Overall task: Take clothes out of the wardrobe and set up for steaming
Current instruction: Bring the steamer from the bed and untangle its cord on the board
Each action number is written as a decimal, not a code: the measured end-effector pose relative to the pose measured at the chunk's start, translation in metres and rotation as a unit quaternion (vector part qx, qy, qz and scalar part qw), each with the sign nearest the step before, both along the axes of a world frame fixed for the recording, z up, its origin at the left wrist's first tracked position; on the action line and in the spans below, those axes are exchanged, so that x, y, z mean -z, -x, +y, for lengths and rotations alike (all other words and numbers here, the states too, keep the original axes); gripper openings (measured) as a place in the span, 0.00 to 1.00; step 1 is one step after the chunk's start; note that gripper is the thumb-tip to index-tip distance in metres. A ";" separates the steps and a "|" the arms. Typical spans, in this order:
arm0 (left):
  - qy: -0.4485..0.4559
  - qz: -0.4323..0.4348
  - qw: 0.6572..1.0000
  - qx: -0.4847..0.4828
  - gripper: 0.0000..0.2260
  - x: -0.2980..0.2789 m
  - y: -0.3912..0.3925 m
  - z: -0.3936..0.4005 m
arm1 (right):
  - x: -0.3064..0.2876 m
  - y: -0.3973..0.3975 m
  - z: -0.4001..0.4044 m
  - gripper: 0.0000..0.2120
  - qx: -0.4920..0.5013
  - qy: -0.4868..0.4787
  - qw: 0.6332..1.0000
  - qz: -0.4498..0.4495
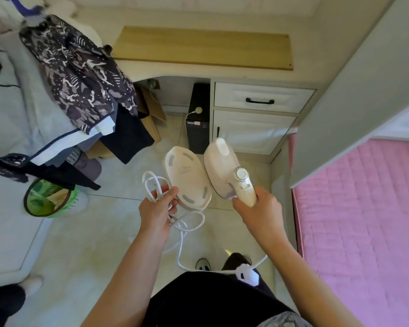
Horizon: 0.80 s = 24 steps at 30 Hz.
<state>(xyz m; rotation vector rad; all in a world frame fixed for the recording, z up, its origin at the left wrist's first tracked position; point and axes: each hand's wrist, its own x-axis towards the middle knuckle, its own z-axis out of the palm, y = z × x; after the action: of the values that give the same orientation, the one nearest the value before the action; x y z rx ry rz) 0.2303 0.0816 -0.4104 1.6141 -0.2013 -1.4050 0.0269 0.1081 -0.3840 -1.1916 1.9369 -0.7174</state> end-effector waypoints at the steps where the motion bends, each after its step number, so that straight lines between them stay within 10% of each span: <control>1: -0.002 -0.001 1.000 -0.001 0.05 0.001 -0.001 -0.009 | 0.000 -0.001 -0.009 0.11 0.001 -0.001 1.000 -0.002; 24: 0.061 -0.034 0.996 -0.051 0.06 -0.015 0.076 -0.324 | -0.015 0.083 -0.334 0.08 0.004 0.002 0.998 -0.061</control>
<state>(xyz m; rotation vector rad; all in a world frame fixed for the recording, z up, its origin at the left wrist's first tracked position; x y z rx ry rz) 0.1545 -0.2421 -0.3951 1.5507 -0.2366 -1.2380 -0.0561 -0.2257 -0.3694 -1.1161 1.8426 -0.7796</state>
